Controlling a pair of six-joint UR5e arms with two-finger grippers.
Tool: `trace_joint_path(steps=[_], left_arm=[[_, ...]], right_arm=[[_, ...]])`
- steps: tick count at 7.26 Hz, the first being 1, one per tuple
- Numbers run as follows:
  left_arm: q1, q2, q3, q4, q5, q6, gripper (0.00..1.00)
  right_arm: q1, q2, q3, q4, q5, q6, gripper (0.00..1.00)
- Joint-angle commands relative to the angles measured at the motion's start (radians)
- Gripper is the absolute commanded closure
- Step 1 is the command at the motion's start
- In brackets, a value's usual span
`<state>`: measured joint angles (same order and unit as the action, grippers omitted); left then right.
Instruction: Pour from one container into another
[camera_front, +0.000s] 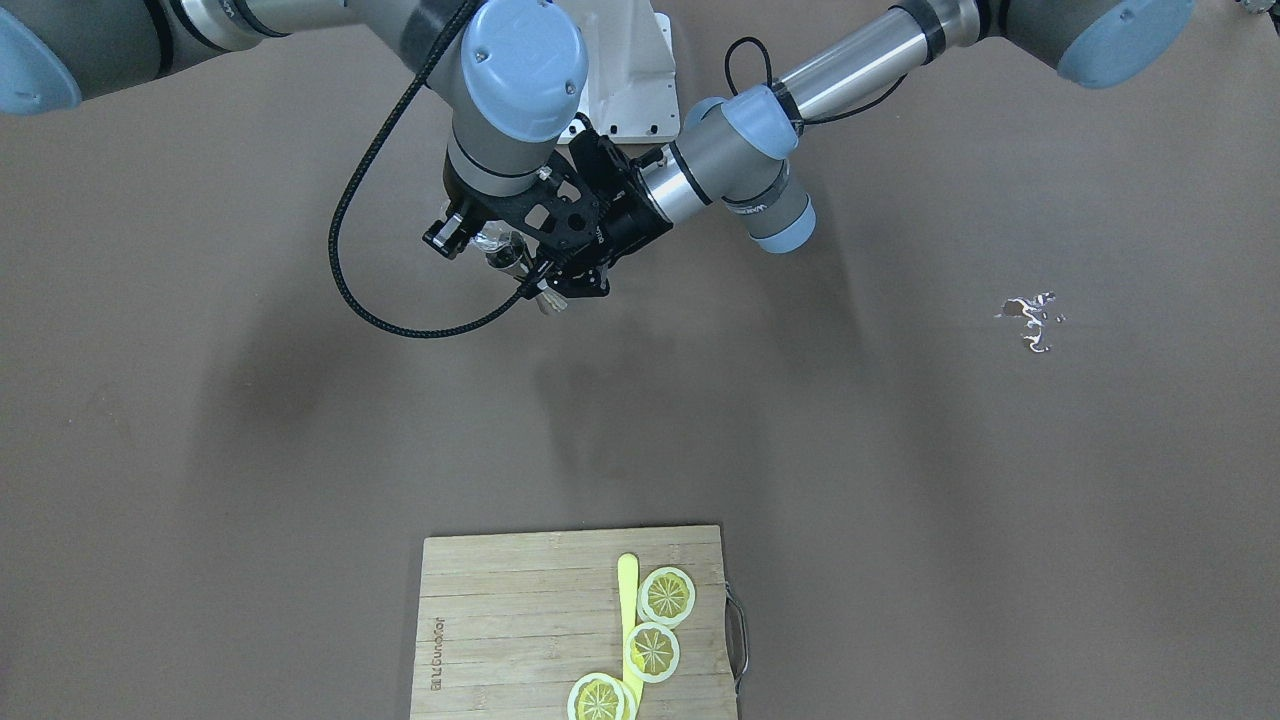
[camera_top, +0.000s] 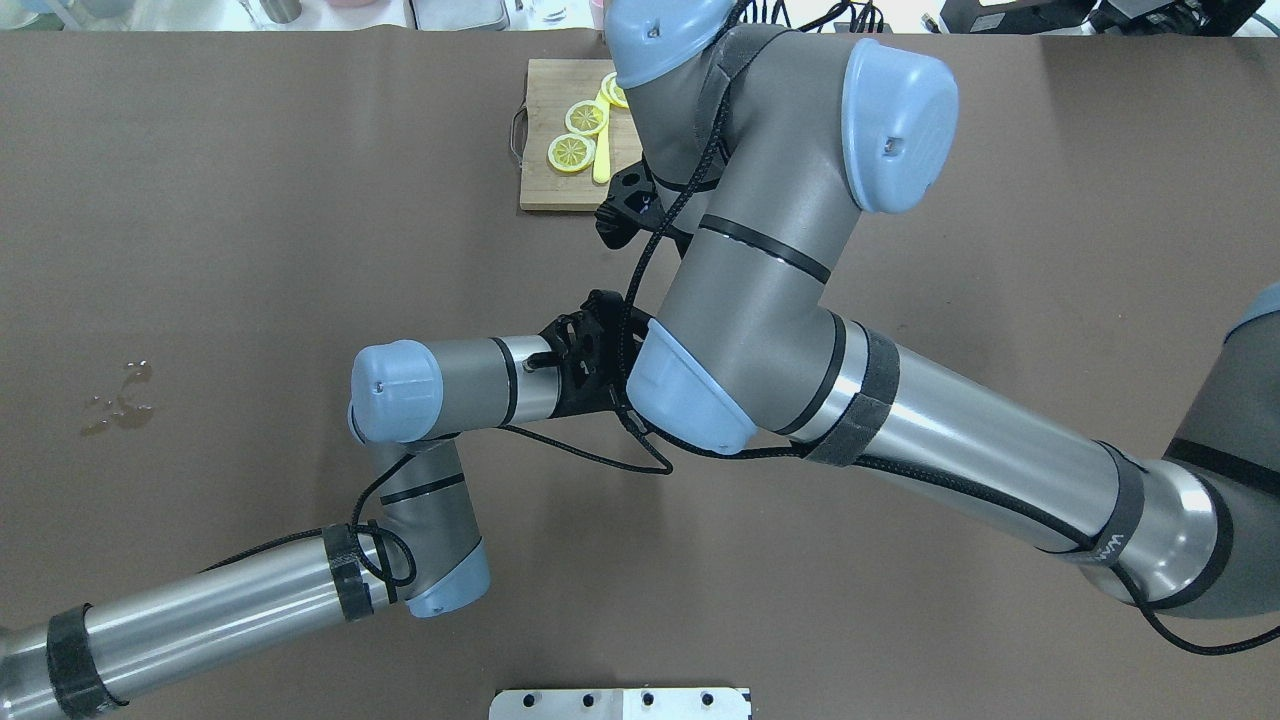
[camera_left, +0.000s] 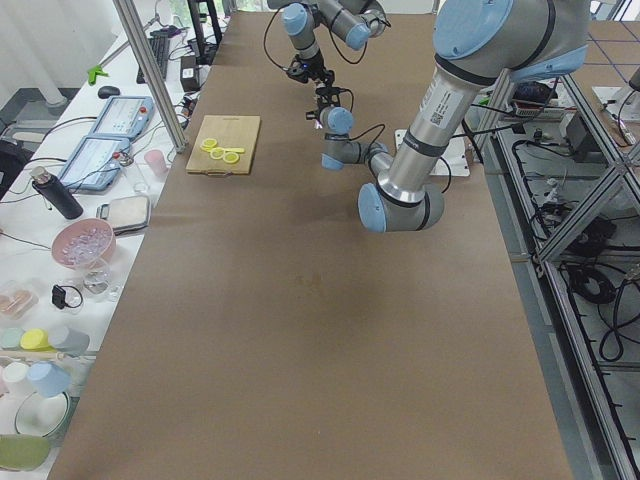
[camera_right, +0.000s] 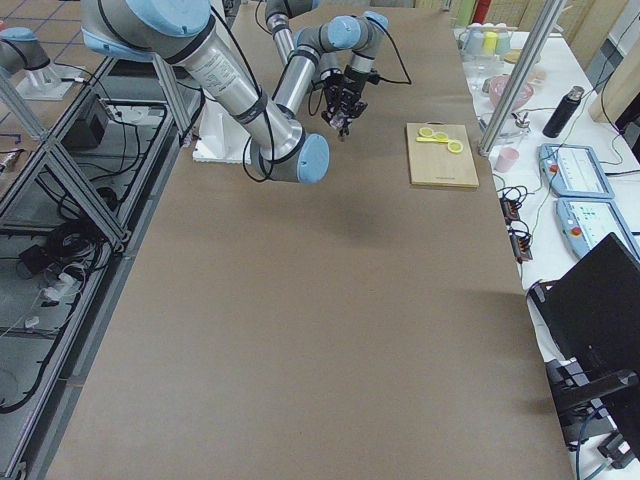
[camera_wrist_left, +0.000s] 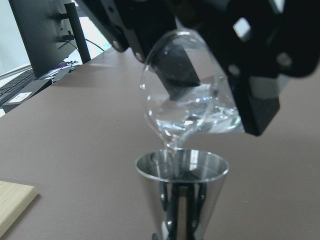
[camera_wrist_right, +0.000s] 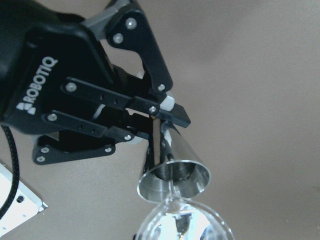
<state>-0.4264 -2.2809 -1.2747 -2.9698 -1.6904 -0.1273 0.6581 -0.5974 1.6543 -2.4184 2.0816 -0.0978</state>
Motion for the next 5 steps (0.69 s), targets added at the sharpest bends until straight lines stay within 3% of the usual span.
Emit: trace_joint_path(steps=[1, 3, 5], left_arm=[[0.0, 0.0, 0.0, 0.0, 0.0, 0.0, 1.0], [0.001, -0.002, 0.0, 0.0, 0.0, 0.0, 1.0], [0.001, -0.002, 0.0, 0.0, -0.002, 0.0, 1.0]], right_arm=[[0.006, -0.01, 0.034, -0.001, 0.0, -0.003, 1.0], [0.012, -0.079, 0.14, 0.011, 0.0, 0.001, 1.0], [0.018, -0.161, 0.215, 0.12, 0.0, 0.015, 1.0]])
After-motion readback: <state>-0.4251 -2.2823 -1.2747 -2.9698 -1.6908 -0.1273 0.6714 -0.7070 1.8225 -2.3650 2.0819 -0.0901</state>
